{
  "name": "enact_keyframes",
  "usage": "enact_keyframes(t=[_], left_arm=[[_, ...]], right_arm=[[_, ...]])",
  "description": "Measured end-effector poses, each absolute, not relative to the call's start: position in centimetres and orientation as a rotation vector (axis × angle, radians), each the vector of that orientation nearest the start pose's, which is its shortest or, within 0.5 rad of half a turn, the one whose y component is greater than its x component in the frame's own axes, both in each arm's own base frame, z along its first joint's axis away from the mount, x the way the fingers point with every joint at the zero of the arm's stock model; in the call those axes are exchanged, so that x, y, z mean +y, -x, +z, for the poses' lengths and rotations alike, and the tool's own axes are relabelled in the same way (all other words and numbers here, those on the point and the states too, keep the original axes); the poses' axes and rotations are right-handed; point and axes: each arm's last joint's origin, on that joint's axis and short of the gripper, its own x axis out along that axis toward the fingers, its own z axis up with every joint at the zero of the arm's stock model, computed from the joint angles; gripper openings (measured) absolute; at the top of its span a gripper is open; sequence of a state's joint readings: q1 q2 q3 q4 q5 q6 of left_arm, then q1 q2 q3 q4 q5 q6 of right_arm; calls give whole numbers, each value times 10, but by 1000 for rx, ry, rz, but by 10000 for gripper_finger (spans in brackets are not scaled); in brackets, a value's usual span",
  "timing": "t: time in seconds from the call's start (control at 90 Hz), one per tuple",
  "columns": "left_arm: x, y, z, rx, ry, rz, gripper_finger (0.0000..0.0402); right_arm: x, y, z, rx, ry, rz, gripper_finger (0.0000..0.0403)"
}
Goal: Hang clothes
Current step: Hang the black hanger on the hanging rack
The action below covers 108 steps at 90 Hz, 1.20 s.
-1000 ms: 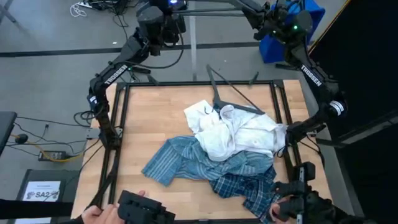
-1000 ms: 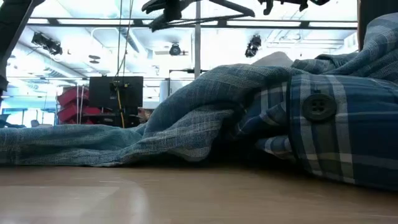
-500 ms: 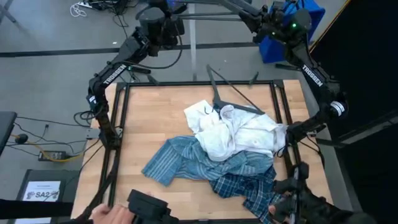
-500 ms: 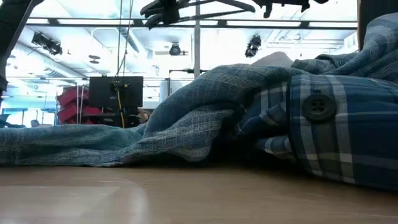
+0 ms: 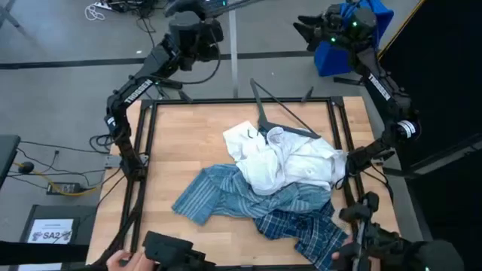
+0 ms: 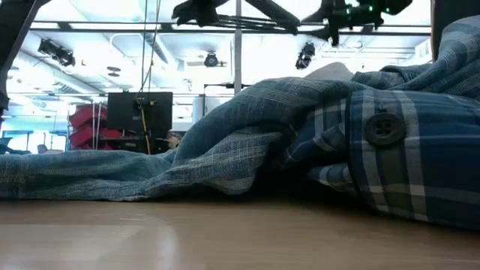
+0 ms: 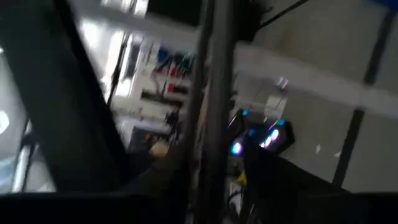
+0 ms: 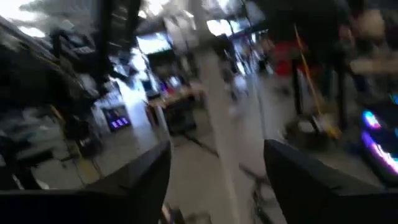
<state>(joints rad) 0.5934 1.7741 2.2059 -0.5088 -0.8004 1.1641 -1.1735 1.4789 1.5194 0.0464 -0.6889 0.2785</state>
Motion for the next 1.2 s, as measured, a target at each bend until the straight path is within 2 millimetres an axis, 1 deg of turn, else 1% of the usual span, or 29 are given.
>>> enact_keyframes(t=[0.089,0.189,0.278,0.411,0.578,0.667,0.789,0.922,1.044,1.122,1.2], left_arm=[[218,-285,511,896,-965,1187,156],[217,-286,511,887,-949,1189,164],[211,-288,508,868,-898,1175,167],[198,-290,504,871,-834,1155,168],[195,-288,502,915,-807,1217,168],[192,-283,507,899,-798,1240,168],[189,-280,524,784,-835,1278,168],[181,-277,532,765,-887,1246,168],[172,-277,528,768,-856,1198,168],[162,-279,522,764,-797,1134,168],[150,-278,516,736,-711,1039,168]], right_arm=[[-296,-139,443,-94,-204,-466,240],[-294,-138,440,-56,-209,-461,236],[-291,-139,434,0,-230,-467,223],[-282,-142,431,71,-210,-474,197],[-272,-149,423,136,-192,-499,170],[-265,-153,422,150,-185,-481,161],[-260,-165,420,166,-166,-467,158],[-253,-177,420,181,-133,-495,157],[-246,-187,419,210,-92,-502,156],[-240,-193,411,308,-58,-545,155],[-230,-198,399,461,-46,-565,155]])
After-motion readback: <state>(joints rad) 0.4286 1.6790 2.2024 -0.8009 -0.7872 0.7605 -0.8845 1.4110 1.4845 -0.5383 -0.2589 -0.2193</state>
